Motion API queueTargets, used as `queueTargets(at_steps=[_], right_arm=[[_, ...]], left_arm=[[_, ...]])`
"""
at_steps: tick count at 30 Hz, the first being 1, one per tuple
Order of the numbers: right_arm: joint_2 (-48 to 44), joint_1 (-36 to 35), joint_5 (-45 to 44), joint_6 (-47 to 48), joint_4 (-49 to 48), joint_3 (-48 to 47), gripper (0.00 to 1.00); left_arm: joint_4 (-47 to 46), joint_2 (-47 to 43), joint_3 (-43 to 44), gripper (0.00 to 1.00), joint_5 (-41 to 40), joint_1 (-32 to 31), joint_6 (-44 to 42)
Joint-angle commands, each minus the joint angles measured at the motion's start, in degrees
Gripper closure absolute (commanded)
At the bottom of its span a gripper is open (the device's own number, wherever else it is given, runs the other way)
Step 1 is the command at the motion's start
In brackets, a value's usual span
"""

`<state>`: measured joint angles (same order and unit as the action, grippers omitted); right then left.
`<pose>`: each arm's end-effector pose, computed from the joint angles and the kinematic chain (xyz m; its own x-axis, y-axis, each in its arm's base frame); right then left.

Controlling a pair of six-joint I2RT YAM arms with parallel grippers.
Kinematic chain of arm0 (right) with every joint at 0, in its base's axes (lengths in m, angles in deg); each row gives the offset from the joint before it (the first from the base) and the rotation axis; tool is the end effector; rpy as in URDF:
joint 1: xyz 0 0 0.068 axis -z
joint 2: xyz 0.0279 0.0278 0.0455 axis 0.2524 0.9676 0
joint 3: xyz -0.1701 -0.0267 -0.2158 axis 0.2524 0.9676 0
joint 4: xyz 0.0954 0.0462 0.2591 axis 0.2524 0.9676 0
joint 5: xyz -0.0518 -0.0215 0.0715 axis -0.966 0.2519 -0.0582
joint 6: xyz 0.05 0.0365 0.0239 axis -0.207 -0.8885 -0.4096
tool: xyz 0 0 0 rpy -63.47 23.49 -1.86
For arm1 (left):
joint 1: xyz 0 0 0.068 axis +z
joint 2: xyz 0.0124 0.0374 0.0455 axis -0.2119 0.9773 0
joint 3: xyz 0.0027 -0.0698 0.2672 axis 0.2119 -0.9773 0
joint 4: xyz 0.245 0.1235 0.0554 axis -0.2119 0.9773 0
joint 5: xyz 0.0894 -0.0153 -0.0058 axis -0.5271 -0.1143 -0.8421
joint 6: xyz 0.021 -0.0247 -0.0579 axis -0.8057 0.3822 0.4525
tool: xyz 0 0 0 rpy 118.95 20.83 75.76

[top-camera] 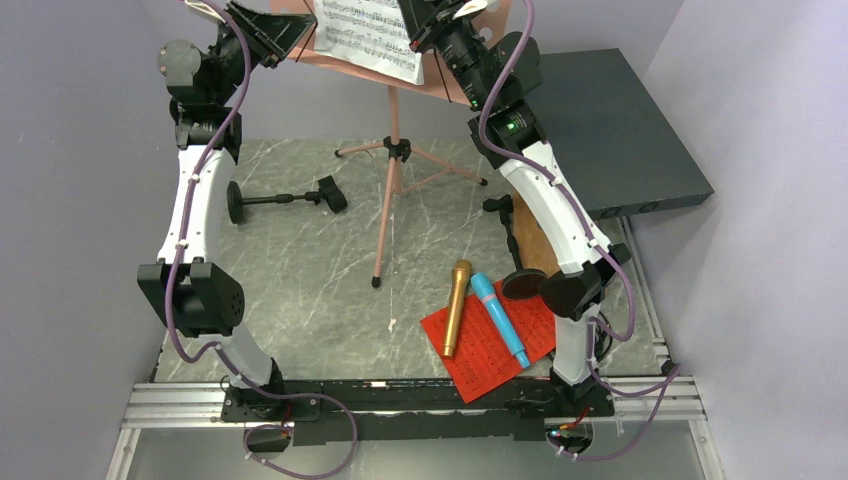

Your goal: Set up the instrument practice props

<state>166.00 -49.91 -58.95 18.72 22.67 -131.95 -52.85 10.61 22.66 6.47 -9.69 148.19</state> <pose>0.3507 0.2560 0.6058 0.3555 0.4807 -0.8016 -0.7315 0.6770 0.0815 0.4035 -0.0155 0.5491 -0.1992 -0.6943 -0.6916 0.7050 0.3887 -0.5933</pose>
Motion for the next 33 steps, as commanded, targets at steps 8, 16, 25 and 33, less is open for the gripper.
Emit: queueTargets(at_steps=[8, 16, 25, 33], right_arm=[[-0.9, 0.1, -2.4, 1.6, -4.5, 1.1, 1.0], [-0.7, 0.0, -2.6, 2.1, -4.6, 0.8, 1.0], [0.4, 0.0, -2.9, 2.1, -4.2, -0.5, 1.0], [0.4, 0.1, -2.9, 2.3, -4.7, -0.1, 1.0]], left_arm=[[-3.7, 1.6, 1.6, 0.5, -6.2, -2.1, 1.9], [-6.7, 4.5, 3.9, 0.59, -5.3, -2.1, 5.0], [-7.5, 4.8, 3.9, 0.67, -5.5, -2.1, 5.6], [-9.0, 5.0, 4.4, 0.71, -5.0, -4.0, 6.8]])
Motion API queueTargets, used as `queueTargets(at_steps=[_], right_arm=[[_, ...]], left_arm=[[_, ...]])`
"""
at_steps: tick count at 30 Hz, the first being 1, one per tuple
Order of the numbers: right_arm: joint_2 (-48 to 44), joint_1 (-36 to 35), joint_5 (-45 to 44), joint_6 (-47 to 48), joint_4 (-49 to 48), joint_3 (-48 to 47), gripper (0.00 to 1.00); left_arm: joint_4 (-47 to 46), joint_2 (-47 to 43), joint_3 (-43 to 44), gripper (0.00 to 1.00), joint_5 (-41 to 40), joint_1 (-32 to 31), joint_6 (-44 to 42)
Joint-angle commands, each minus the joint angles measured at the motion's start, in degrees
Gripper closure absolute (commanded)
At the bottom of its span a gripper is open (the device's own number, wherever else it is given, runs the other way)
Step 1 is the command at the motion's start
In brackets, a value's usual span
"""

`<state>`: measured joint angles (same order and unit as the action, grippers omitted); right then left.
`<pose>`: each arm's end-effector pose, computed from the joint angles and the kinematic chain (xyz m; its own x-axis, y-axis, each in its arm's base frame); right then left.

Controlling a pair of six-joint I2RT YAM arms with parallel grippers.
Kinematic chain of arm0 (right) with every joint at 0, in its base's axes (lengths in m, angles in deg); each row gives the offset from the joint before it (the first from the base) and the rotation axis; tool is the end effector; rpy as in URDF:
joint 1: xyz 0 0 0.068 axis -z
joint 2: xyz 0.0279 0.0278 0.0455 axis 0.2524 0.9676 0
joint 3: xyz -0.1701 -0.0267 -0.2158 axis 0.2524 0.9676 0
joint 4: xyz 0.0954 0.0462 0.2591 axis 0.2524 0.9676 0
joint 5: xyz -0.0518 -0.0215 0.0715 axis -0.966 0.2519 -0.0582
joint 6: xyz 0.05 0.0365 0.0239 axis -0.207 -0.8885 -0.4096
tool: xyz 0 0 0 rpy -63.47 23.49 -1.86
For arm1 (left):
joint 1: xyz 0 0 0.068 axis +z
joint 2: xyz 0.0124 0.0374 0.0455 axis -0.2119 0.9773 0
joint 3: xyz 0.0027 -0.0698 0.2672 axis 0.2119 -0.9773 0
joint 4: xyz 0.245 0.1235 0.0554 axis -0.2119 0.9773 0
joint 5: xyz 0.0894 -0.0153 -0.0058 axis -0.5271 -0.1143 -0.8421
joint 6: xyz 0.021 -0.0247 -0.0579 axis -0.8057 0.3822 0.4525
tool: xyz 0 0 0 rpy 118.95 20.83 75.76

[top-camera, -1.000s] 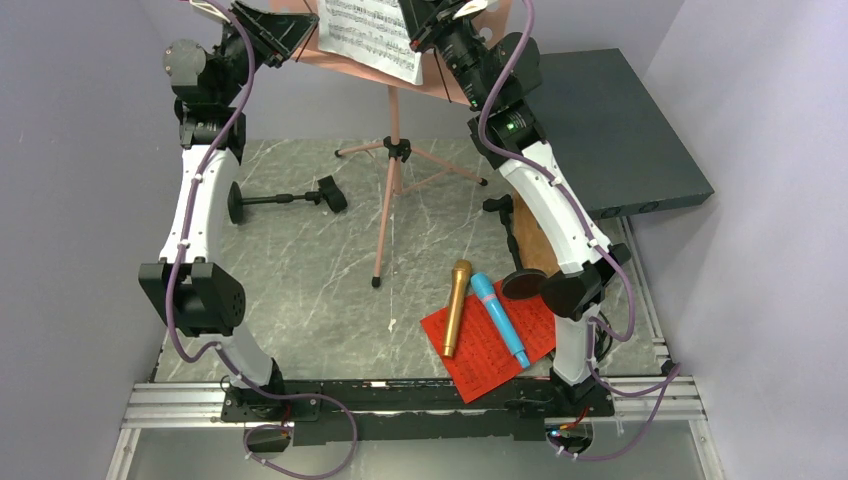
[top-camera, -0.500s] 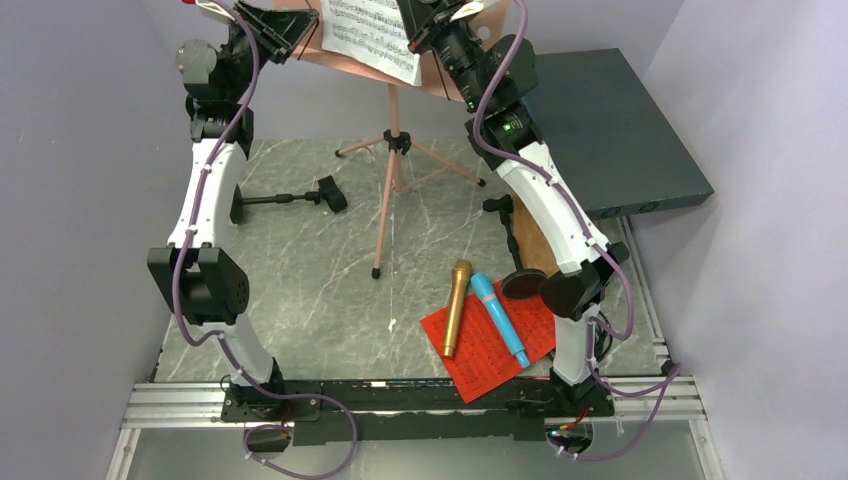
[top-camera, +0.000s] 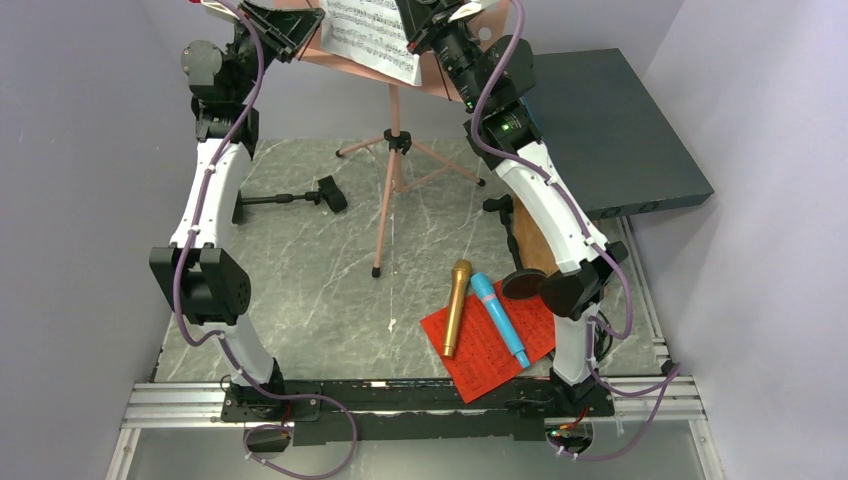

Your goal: Set up the instrument practice props

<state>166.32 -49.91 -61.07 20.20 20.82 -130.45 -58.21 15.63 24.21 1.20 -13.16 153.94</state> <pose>0.3574 0.2583 0.5986 0.3782 0.4665 -0.7996 -0.7004 0.7090 0.0824 0.4314 -0.0365 0.5344 -0.2359 -0.7645 -0.5999 0.6985 0.2958 -0.6516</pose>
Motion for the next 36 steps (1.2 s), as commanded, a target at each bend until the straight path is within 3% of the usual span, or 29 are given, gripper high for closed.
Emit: queueTargets(at_steps=[1, 9, 36], right_arm=[[0.2, 0.0, -0.8, 0.9, -2.8, -1.6, 1.0], [1.9, 0.0, -1.2, 1.8, -3.0, -3.4, 1.0], [13.7, -3.0, 1.7, 5.2, -12.6, -13.2, 1.0]], left_arm=[[-4.2, 0.0, 3.1, 0.73, 0.5, -0.6, 1.4], [-3.1, -1.7, 2.6, 1.0, 0.7, -0.6, -1.2], [-4.9, -4.1, 0.6, 1.0, 2.1, -0.6, -1.8]])
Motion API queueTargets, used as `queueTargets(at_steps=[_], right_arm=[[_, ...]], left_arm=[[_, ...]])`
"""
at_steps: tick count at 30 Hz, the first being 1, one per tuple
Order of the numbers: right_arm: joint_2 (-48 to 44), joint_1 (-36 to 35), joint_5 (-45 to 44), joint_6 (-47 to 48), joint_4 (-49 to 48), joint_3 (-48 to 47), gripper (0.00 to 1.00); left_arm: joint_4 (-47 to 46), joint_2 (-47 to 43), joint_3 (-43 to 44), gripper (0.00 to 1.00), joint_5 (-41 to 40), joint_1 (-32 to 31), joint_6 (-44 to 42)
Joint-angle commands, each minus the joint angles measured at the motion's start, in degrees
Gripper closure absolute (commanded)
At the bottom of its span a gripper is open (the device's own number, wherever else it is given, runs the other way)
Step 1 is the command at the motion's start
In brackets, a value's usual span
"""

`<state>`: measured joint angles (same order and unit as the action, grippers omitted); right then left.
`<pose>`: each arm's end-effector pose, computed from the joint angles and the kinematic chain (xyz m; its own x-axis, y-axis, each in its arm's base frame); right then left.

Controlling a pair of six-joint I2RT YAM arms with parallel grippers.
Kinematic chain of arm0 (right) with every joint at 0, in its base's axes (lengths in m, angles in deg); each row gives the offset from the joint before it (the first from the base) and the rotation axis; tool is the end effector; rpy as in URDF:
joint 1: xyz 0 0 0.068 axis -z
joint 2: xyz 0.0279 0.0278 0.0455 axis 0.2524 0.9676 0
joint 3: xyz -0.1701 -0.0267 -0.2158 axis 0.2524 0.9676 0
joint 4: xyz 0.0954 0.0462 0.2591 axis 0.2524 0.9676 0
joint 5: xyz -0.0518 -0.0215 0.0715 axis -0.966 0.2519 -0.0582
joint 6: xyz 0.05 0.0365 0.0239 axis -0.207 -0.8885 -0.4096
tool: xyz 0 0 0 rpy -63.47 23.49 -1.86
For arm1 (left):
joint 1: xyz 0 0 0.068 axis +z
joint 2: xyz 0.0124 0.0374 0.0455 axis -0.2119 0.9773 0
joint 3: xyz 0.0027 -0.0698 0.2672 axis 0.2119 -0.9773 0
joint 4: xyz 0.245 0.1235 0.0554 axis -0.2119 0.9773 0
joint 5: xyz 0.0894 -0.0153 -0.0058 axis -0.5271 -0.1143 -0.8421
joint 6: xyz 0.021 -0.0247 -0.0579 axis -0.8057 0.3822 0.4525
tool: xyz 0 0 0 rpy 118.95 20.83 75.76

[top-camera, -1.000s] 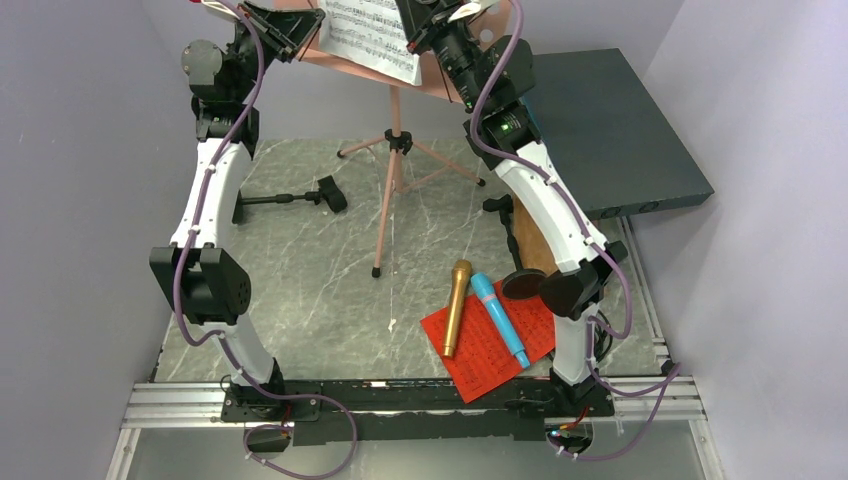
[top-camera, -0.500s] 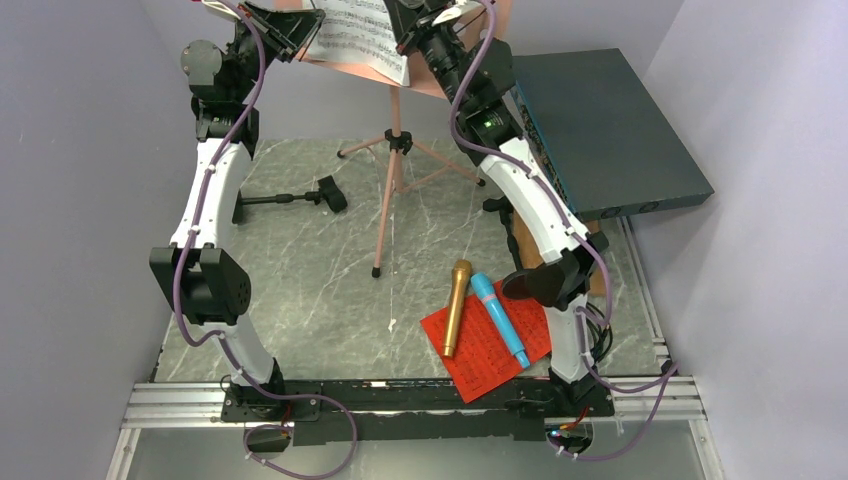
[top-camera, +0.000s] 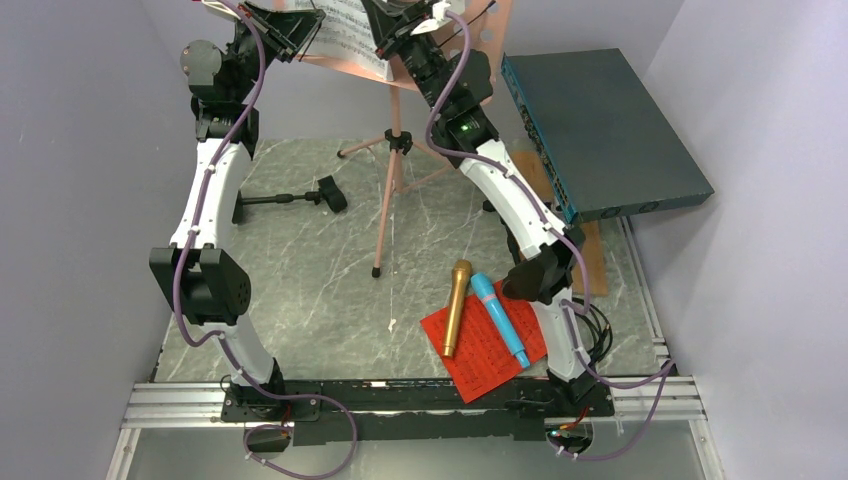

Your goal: Set up the instrument practice props

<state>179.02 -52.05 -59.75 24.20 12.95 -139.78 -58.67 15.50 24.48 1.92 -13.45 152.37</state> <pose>0.3901 0.3056 0.5647 0.4578 0.4676 -0.7562 -0.7132 0.7010 0.0017 0.4286 -0.0391 0.5376 -0.2189 -0.7485 -0.6259 0.7190 0.3099 -0.6220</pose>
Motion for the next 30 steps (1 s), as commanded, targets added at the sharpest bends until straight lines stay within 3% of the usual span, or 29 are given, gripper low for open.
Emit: queueTargets(at_steps=[1, 25, 30], right_arm=[[1.6, -0.9, 0.5, 1.2, -4.8, -4.7, 1.0], [5.8, -0.1, 3.9, 0.6, -8.1, -9.0, 0.99], [5.9, 0.0, 3.9, 1.2, -8.2, -9.0, 0.94]], left_arm=[[-4.6, -3.9, 0.3, 1.0, 1.4, -0.3, -0.1], [-5.0, -4.5, -1.2, 1.0, 2.1, -0.3, 2.2], [-4.0, -4.9, -1.1, 1.0, 2.0, -0.3, 1.4]])
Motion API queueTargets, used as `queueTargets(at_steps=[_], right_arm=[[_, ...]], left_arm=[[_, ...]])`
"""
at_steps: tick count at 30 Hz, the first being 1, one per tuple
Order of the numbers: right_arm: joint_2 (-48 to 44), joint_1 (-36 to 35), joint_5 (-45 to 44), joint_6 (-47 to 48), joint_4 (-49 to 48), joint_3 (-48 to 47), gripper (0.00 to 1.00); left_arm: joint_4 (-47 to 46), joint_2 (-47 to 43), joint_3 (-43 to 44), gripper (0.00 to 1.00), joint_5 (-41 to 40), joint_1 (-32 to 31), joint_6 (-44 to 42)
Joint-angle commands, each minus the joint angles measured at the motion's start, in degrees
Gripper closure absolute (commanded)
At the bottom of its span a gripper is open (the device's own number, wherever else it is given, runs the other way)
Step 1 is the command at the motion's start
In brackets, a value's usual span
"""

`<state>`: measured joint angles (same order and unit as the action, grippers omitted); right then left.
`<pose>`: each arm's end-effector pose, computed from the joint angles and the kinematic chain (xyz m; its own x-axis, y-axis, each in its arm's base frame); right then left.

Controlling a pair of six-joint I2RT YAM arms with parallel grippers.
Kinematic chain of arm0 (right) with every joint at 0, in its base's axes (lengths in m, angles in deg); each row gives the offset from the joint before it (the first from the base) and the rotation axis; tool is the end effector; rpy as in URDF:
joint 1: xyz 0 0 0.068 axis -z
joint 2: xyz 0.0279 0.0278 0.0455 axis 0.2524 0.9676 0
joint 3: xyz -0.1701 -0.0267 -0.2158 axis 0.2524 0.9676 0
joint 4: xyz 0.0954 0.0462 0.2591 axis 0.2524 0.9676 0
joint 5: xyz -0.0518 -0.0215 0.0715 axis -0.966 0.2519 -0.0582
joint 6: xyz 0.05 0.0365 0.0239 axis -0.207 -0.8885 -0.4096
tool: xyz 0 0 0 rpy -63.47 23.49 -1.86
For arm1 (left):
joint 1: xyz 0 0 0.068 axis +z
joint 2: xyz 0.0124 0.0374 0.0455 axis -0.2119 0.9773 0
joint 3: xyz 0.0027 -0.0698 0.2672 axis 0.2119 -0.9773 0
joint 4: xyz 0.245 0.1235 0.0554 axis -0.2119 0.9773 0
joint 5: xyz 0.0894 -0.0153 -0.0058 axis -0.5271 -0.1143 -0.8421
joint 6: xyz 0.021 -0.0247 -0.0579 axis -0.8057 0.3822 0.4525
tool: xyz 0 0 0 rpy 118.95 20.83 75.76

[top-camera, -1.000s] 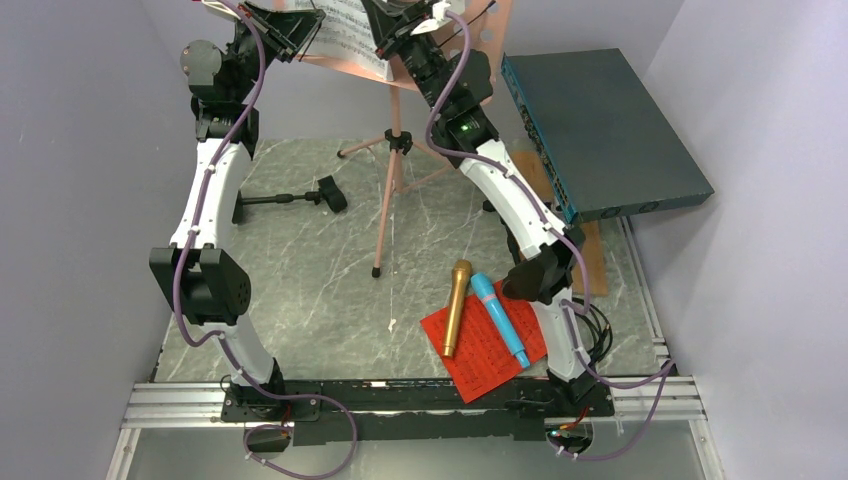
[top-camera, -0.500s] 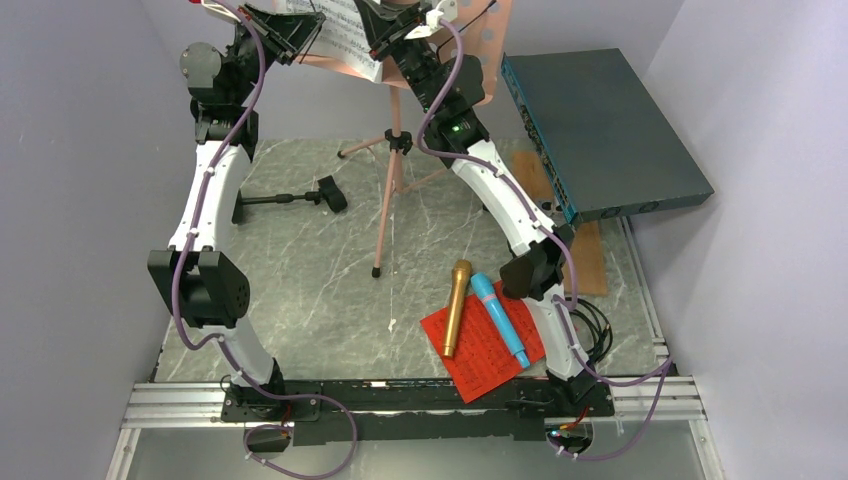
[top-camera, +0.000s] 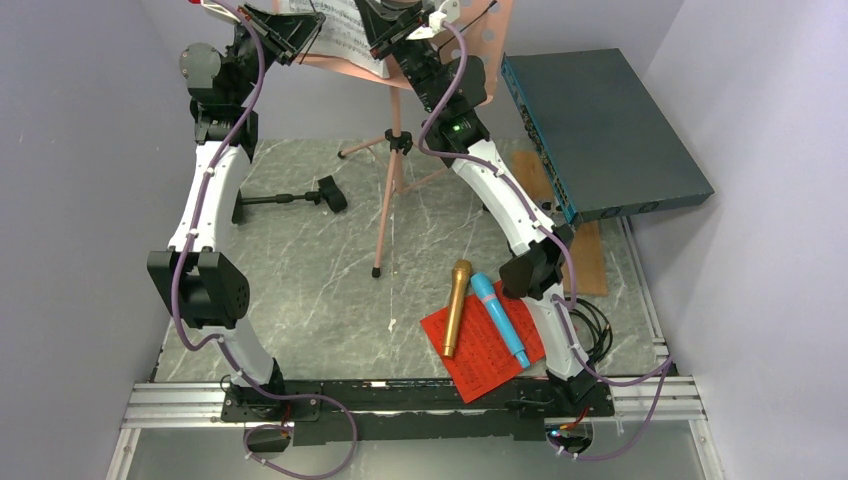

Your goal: Set up the instrument practice props

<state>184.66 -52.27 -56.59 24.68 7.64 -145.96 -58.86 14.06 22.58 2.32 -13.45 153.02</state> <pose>0.3952 0.3156 0.5596 0.5182 0.5061 -0.6895 -0.7361 0.6744 -0.0581 0.4230 -0.0393 0.5364 -0.2342 -0.7481 -0.6209 0.7153 0.2999 -0.6312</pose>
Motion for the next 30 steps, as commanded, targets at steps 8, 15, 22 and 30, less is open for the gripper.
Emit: queueTargets(at_steps=[8, 15, 22, 30], right_arm=[[-3.5, 0.3, -1.3, 1.6, -0.6, -0.1, 0.59], [-8.6, 0.1, -3.5, 2.2, 3.2, 3.2, 0.33], [-13.6, 0.0, -7.1, 2.5, 9.2, 5.4, 0.16], [-21.1, -0.2, -14.1, -0.4, 19.4, 11.1, 0.12]], left_arm=[[-1.9, -5.1, -1.1, 0.76, 0.5, -0.2, -0.5], [-1.8, -6.4, -3.3, 0.56, 0.5, 0.6, 0.3], [-0.9, -9.4, -7.3, 0.38, -0.8, 1.1, -0.8], [0.0, -12.4, -10.8, 0.23, 1.0, 3.3, -1.4]])
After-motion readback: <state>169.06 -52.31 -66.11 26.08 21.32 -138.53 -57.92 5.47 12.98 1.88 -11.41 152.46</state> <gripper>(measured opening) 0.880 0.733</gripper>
